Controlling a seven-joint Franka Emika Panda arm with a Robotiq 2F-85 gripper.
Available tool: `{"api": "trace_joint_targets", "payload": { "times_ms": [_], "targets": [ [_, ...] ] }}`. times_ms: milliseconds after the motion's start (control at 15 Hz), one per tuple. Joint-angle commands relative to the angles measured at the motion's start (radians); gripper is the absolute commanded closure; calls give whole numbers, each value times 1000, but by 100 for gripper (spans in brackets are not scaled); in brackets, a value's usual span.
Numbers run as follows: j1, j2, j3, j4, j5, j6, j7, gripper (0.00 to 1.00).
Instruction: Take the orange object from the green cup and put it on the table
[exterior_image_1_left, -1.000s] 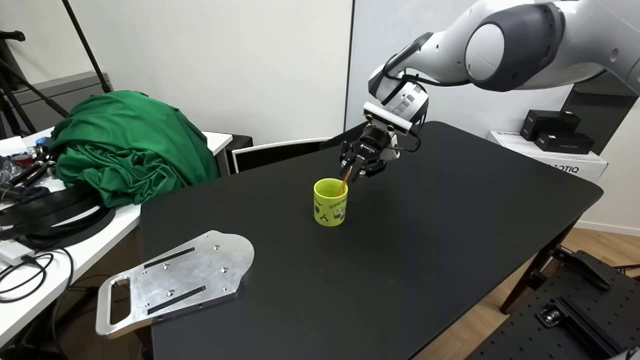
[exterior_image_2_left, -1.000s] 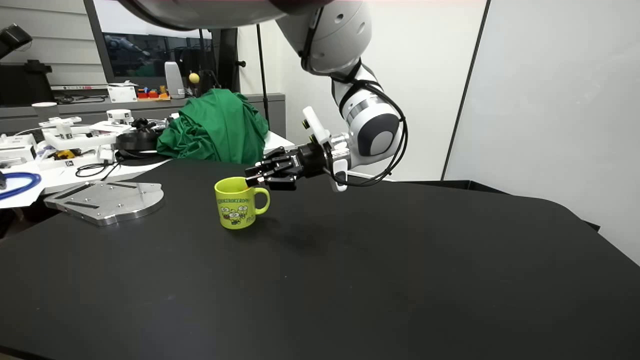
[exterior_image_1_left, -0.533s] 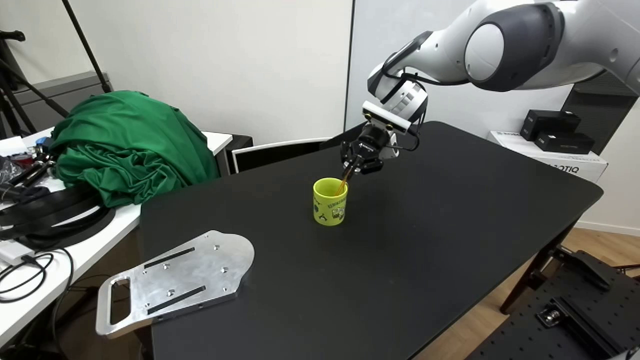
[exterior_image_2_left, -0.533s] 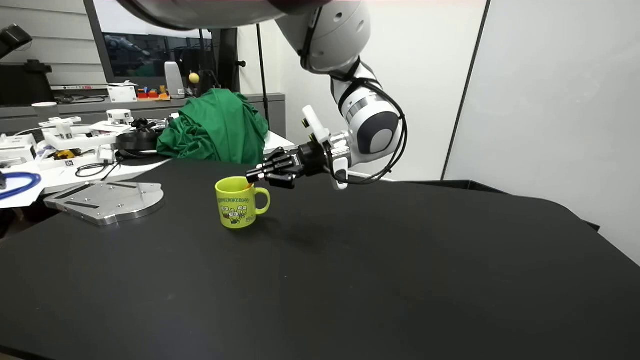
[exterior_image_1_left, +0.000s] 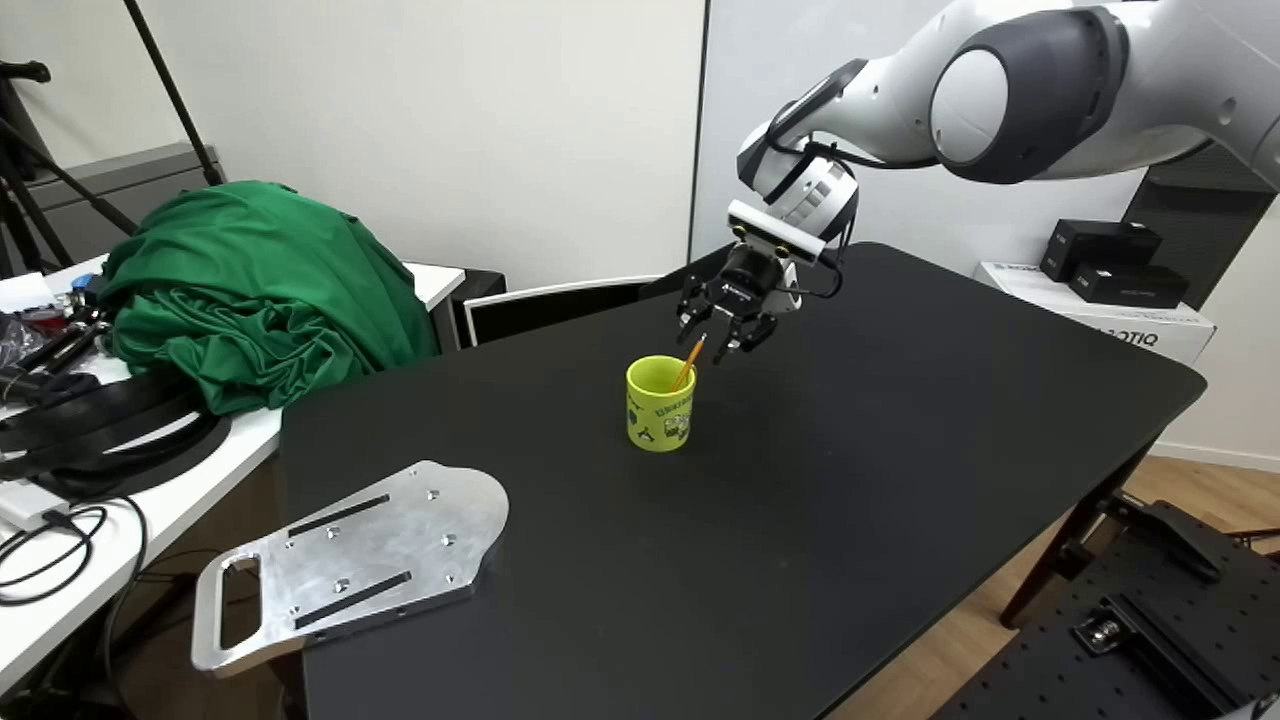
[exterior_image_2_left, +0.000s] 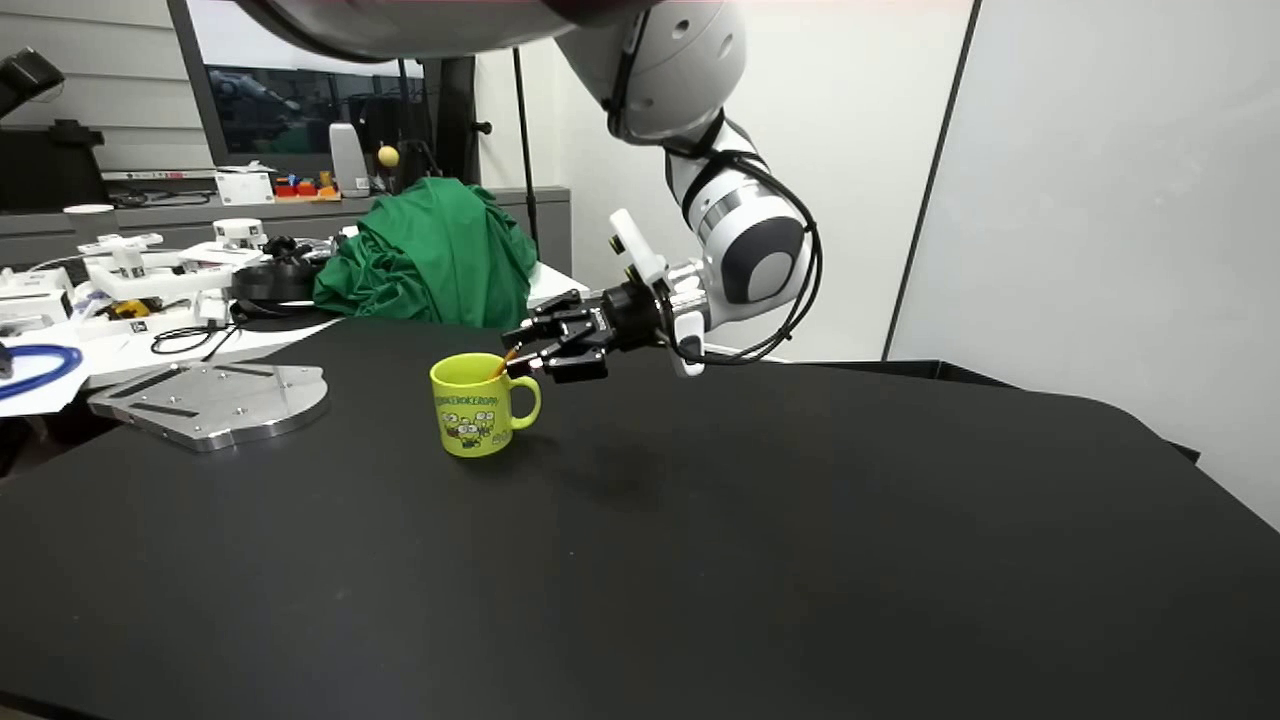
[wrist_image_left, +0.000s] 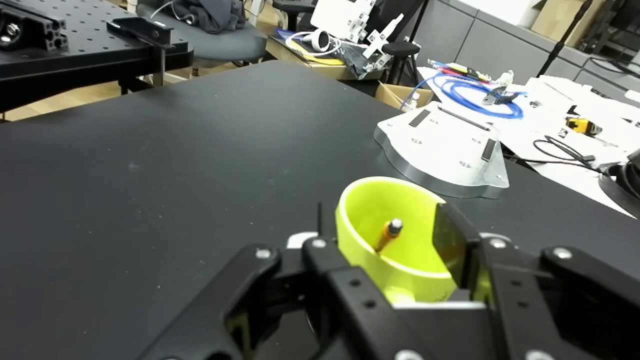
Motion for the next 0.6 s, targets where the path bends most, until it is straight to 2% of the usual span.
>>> {"api": "trace_joint_targets", "payload": {
  "times_ms": [0,200,400,533],
  "targets": [
    [1,13,-4,45,-12,-1,21,77],
    [0,12,-3,46,-12,2,22,98],
    [-5,11,0,51,-9,-7,25,100],
    [-10,6,3,55,-3,-15,28,98]
  ]
}}
